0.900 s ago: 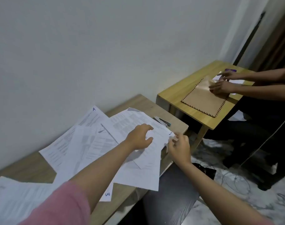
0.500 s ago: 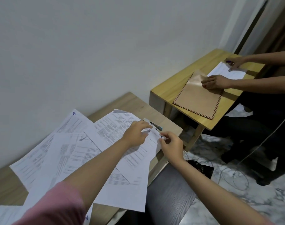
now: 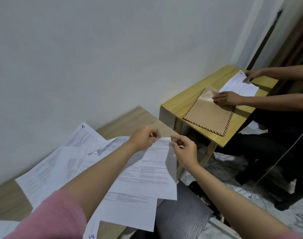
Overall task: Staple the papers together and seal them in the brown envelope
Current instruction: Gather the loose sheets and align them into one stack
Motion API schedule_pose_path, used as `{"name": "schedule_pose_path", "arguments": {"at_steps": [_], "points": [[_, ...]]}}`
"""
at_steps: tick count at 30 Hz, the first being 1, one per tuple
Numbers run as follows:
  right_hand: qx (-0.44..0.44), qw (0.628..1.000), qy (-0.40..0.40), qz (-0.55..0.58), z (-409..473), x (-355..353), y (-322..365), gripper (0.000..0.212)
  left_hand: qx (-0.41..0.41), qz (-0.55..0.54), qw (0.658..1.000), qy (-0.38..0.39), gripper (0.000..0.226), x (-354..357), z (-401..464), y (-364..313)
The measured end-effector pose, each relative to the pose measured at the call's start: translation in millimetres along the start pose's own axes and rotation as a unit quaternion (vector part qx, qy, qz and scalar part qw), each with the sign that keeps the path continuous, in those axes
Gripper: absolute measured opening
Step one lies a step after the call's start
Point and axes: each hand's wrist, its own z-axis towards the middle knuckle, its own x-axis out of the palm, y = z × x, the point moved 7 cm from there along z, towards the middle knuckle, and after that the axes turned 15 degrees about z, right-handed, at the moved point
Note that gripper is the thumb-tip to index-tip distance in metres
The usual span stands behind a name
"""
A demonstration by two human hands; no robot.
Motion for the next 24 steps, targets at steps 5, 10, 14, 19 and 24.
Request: {"name": "schedule_pose_path", "arguments": {"at_steps": [5,10,14,19,24], "points": [[-0.013,0.999,0.020,0.044,5,31,40,0.018,-0.017,-0.015,0.999,-0.050,0.019,-55,-27,7],[-0.039,0.994,0.064,0.082,7,91,84,0.018,-0.063,0.014,0.994,-0.089,0.030,-105,-71,30],[-0.050,0.982,0.133,0.120,-1,147,114,0.020,-0.106,-0.014,0.985,-0.138,0.018,-143,-120,50],[-0.033,0.964,0.204,0.169,-16,201,136,0.019,-0.179,0.003,0.968,-0.177,0.028,-177,-175,67],[-0.026,0.934,0.323,0.151,-38,257,144,0.021,-0.282,-0.012,0.936,-0.211,0.030,-181,-224,88]]}}
